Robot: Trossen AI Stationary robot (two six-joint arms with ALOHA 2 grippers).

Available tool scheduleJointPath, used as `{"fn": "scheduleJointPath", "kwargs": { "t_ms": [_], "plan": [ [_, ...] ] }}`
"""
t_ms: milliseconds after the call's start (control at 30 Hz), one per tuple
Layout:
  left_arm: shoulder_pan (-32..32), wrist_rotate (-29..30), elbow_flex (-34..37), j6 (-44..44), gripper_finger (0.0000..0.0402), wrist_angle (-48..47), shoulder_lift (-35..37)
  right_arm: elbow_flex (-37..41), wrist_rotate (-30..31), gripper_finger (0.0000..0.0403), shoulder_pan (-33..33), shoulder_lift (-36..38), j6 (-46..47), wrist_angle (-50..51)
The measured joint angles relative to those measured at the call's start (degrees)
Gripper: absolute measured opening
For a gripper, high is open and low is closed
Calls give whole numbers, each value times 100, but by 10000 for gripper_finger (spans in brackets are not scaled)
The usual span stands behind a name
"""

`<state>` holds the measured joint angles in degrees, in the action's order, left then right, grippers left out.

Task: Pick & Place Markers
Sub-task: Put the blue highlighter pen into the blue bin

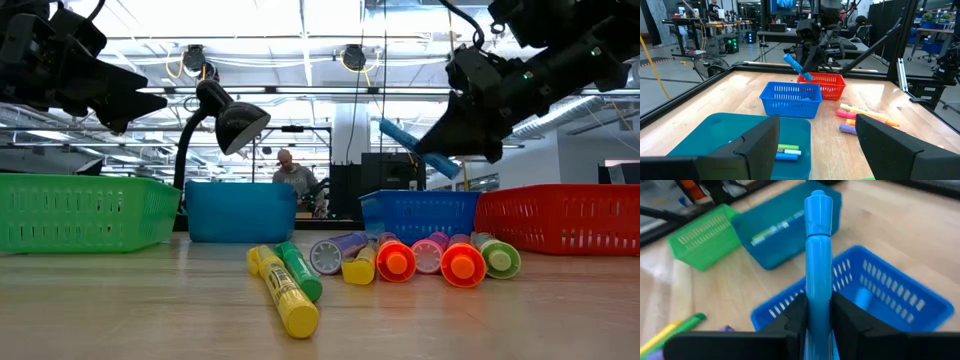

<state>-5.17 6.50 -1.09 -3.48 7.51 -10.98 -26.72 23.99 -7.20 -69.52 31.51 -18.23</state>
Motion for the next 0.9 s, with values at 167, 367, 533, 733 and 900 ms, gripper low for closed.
{"fn": "scheduleJointPath", "kwargs": {
  "t_ms": [167, 367, 533, 733, 900],
  "plan": [
    [0, 0, -2, 1, 267, 0, 2, -154, 176, 56, 41, -2, 225, 534],
    [0, 0, 0, 0, 267, 1, 2, -556, 938, 55, -201, -2, 139, 1061],
    [0, 0, 0, 2, 267, 1, 0, -1218, 1404, 55, -506, -84, 281, 2162],
    [0, 0, -2, 2, 267, 0, 2, -2079, 2342, 54, -979, -576, 169, 3031],
    [0, 0, -2, 1, 267, 1, 2, -2417, 2367, 54, -820, -1037, 784, 3516]
  ]
}}
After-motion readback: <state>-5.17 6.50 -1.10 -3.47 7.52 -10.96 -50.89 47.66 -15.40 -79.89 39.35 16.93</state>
